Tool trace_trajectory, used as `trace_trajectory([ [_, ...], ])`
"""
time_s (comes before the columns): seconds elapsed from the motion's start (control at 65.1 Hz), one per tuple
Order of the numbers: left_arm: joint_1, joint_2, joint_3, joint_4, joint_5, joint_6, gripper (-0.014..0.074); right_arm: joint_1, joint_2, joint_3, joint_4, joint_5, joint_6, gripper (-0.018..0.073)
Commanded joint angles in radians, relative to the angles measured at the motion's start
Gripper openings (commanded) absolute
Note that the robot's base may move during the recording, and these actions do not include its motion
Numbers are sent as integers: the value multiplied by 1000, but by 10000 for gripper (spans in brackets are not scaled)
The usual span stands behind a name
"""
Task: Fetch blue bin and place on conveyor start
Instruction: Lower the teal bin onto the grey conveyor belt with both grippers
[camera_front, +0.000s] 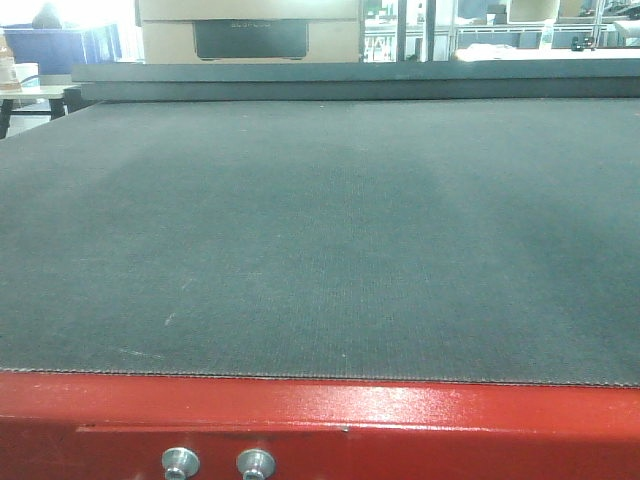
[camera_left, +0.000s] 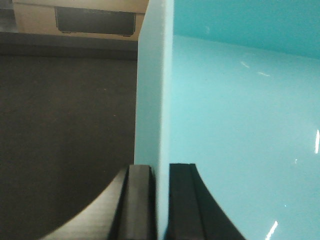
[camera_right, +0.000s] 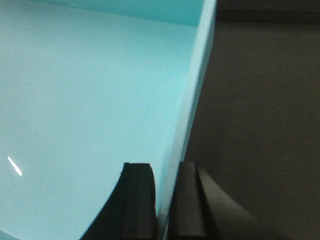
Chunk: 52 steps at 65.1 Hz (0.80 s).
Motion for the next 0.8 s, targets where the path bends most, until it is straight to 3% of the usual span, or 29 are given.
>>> trace_trajectory([
  [0.0, 4, -11, -10, 8, -41, -8, -111, -10, -13, -8, -29, -43, -21, -152],
  [0.2, 4, -7, -3, 8, 267, 7, -111, -10, -23, -3, -58, 156, -21, -152],
  [0.292, 4, 2, 43, 6, 336, 31, -111, -10, -14, 29, -73, 238, -47, -152],
  [0.568, 4, 55, 283, 1, 186, 31, -111, -10, 55, 268, -73, 132, -47, -152],
  [0.784, 4, 185, 348, 6, 96, 54, -111, -10, 180, 311, -73, 46, -47, -152],
])
